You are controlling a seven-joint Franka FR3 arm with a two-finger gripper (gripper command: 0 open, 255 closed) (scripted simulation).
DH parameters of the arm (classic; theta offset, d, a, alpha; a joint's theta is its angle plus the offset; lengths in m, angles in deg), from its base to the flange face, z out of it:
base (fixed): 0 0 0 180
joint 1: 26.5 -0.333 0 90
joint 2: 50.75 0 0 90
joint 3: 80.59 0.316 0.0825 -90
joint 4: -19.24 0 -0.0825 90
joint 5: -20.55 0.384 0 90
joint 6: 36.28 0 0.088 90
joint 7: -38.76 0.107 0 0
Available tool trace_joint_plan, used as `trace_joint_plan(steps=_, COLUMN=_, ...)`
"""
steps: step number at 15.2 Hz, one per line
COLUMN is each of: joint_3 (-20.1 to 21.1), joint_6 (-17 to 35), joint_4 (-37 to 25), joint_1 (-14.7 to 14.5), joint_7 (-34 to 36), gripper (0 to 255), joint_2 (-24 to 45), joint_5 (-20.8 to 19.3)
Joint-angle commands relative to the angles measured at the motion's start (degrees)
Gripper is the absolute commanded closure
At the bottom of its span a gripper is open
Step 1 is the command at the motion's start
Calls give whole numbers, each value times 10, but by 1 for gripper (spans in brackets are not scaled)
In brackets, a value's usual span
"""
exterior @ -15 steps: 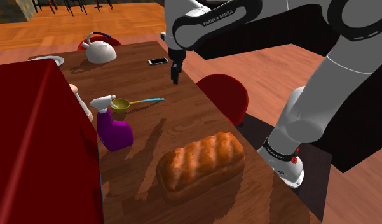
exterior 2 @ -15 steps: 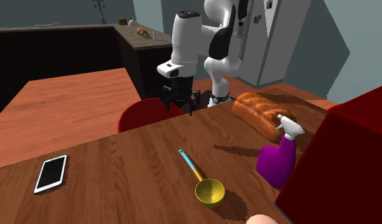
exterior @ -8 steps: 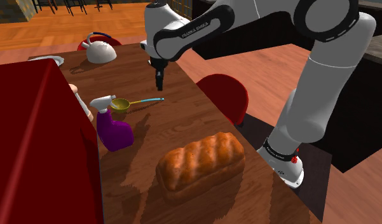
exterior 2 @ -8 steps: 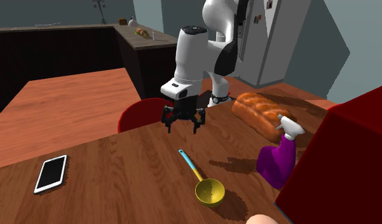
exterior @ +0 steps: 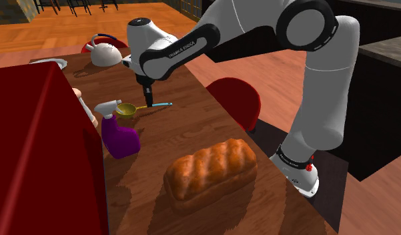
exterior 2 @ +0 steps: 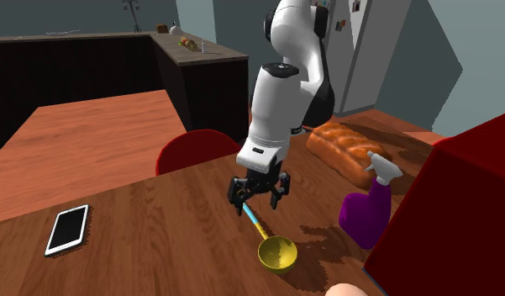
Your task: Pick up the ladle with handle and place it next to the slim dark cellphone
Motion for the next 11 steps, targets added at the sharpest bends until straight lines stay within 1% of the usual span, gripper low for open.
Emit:
trace_joint_plan(steps=1, joint_3=8, joint_6=3, joint_4=-36, joint_1=-7, joint_7=-21, gripper=0, joint_2=33, joint_5=-7)
trace_joint_plan(steps=3, joint_3=13, joint_6=5, joint_4=-57, joint_1=-14, joint_7=-33, gripper=0, joint_2=54, joint_5=-12)
trace_joint_plan(steps=11, joint_3=7, joint_6=44, joint_4=-56, joint_1=-15, joint_7=-28, gripper=0, joint_2=92, joint_5=-21)
